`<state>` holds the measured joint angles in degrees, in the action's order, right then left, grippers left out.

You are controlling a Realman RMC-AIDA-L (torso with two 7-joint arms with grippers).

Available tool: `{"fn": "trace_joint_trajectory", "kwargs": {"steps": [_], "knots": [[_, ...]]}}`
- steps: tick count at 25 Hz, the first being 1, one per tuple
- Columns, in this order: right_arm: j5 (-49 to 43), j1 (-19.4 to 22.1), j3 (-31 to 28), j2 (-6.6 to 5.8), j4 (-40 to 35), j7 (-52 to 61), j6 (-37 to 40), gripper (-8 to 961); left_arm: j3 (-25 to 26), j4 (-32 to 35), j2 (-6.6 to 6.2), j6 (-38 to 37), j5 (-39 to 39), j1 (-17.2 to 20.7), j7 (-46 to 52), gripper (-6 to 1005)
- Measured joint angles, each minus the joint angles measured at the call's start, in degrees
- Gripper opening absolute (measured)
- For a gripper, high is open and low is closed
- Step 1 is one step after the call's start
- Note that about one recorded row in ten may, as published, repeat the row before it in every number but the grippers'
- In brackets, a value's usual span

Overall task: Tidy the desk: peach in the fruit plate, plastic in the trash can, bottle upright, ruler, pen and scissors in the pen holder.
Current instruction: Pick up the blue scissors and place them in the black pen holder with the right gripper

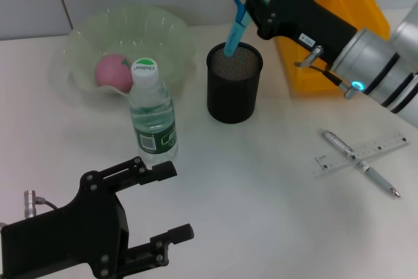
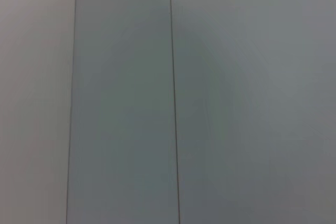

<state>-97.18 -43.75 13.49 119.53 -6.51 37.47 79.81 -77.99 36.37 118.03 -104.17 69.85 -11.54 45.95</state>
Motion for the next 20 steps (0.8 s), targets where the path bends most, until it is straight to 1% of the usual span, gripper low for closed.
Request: {"fn": "trace_joint_trajectory", "kwargs": {"steps": [9,13,20], "knots": [[0.0,-0.97,0.74,0.07,2.69,-3.46,-5.53,80,-0.12,-0.1,0.0,0.06,0.17,0.02,0.43,694],[0.36,-0.63,0.74,0.08,3.16,-3.56,-6.7,116,-0.05,-0.15,0.01,0.06,0.57,-0.01,0.61,694],[0.26,0.73,0.62,0.09,3.14,-3.64,-6.42,180,-0.05,-0.14,0.0,0.02,0.77,-0.12,0.72,694]]}}
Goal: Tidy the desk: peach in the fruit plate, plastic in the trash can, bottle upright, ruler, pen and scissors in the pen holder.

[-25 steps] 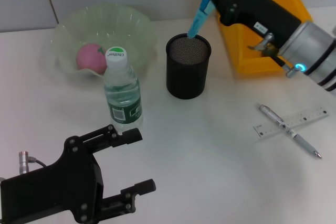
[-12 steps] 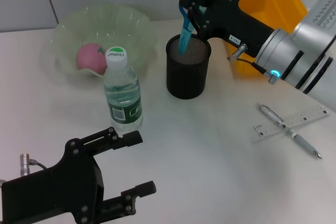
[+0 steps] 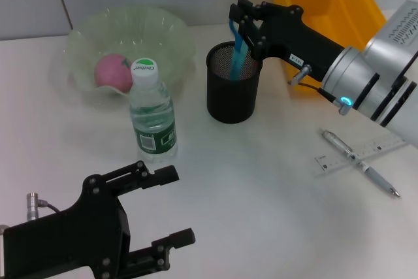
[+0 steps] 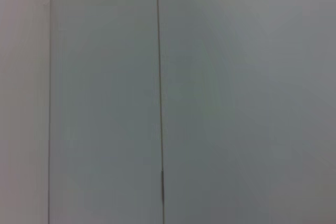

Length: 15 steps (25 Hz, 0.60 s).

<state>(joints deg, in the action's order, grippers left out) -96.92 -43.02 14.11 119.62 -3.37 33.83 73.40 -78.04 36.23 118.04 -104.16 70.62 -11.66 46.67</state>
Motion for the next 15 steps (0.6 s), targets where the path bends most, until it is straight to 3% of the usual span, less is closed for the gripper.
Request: {"fn": "trace_joint_trajectory", "kwargs": {"steps": [6,15], "knots": [[0.15,1.13,-0.64,-0.06,-0.04,0.14,2.86,235,0.27,0.03,-0.18,0.03,0.3,-0.18,1.63,694],[0.41,3.53,-0.72,-0.33,-2.83,4.81,9.86,426,0.47,0.08,-0.51,0.01,0.66,-0.49,2.26,694]]}}
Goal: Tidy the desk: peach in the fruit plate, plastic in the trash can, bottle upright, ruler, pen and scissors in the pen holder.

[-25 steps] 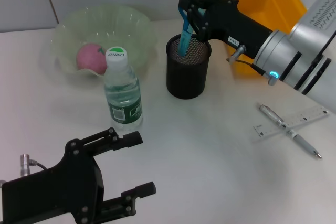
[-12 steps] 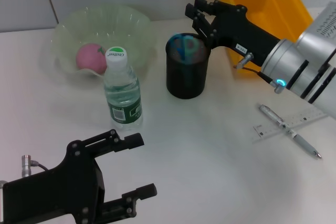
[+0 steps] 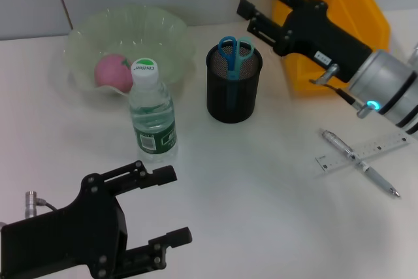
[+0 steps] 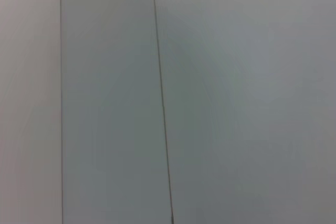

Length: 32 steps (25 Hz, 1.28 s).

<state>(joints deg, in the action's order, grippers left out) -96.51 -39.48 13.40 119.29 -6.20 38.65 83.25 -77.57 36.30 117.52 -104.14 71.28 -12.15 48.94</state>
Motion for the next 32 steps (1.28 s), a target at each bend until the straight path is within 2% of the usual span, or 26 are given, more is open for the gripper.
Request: {"fn": "trace_joint_trajectory", "kwargs": {"steps": [7,9,10,13,16,17,18,21,22,23,25,27,32], "knots": [[1.4,1.33,0.06,-0.08,-4.49,5.84,4.89,674,0.08,0.06,-0.12,-0.45,0.0,-0.25,0.29,695],[1.26,1.66,0.61,-0.09,-7.25,9.45,6.48,781,0.08,0.04,-0.16,-0.46,0.0,-0.3,0.54,695],[0.85,1.86,1.4,-0.16,-9.66,12.31,7.25,835,0.07,0.03,-0.2,-0.47,0.0,-0.34,0.74,695],[-1.84,2.78,8.02,-0.76,-21.36,26.21,8.8,835,0.06,0.01,-0.54,-0.38,0.16,-0.54,1.45,695],[-6.17,4.21,18.93,-2.93,-36.73,44.08,11.14,835,0.09,-0.01,-0.85,-0.17,1.02,-0.71,2.51,695],[-7.8,4.55,21.69,-3.93,-41.41,48.63,12.15,835,0.18,-0.01,-0.88,-0.12,1.26,-0.74,2.66,695],[-10.42,4.67,24.75,-5.62,-46.9,52.91,14.5,835,0.37,-0.01,-0.9,-0.07,1.65,-0.75,2.81,695],[-19.02,3.04,28.65,-9.49,-58.83,58.96,23.23,835,1.48,-0.01,-0.82,0.05,3.07,-0.8,2.99,695],[-22.5,1.92,29.14,-10.29,-62.76,60.35,26.46,835,1.83,-0.01,-0.76,0.08,3.47,-0.8,3.07,695],[-26.08,0.74,29.56,-10.51,-66.85,61.55,29.51,835,2.11,-0.01,-0.64,0.17,3.87,-0.81,3.28,695],[-32.93,-0.9,31.57,-10.07,-74.21,63.11,33.31,835,2.62,-0.01,-0.48,0.53,4.56,-0.84,3.85,695],[-39.79,-1.43,35.92,-8.42,-81.38,63.78,34.05,835,3.07,-0.01,-0.34,1.19,5.09,-0.88,4.48,695],[-51.97,0.31,46.57,-1.65,-93.06,59.93,32.32,835,3.9,0.0,-0.11,2.06,5.18,-0.88,5.96,695]]}}
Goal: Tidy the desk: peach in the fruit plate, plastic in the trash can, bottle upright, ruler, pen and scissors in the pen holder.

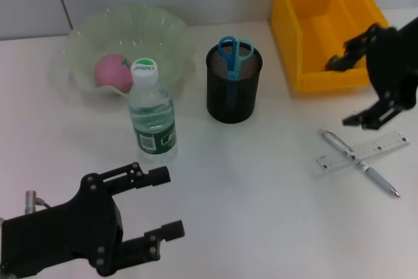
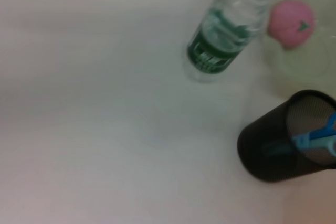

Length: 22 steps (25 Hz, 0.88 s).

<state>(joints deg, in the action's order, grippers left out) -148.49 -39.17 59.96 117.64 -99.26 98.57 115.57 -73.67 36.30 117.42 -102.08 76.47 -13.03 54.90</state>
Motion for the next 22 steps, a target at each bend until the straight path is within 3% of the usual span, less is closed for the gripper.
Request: {"fn": "trace_joint_trajectory", "kwargs": {"steps": [2,6,22], "knots": [[-4.44,1.09,4.61,1.31,-1.7,-1.3,-1.16,835,0.53,0.0,0.2,0.23,0.05,0.0,0.59,695],[-7.82,1.37,9.42,1.35,0.32,-2.15,-1.74,835,1.42,0.0,0.54,1.38,0.07,0.02,1.41,695],[-10.83,-2.76,6.38,-0.17,21.16,-7.75,-6.15,835,2.03,0.0,0.59,4.26,0.2,0.07,4.51,695]]}}
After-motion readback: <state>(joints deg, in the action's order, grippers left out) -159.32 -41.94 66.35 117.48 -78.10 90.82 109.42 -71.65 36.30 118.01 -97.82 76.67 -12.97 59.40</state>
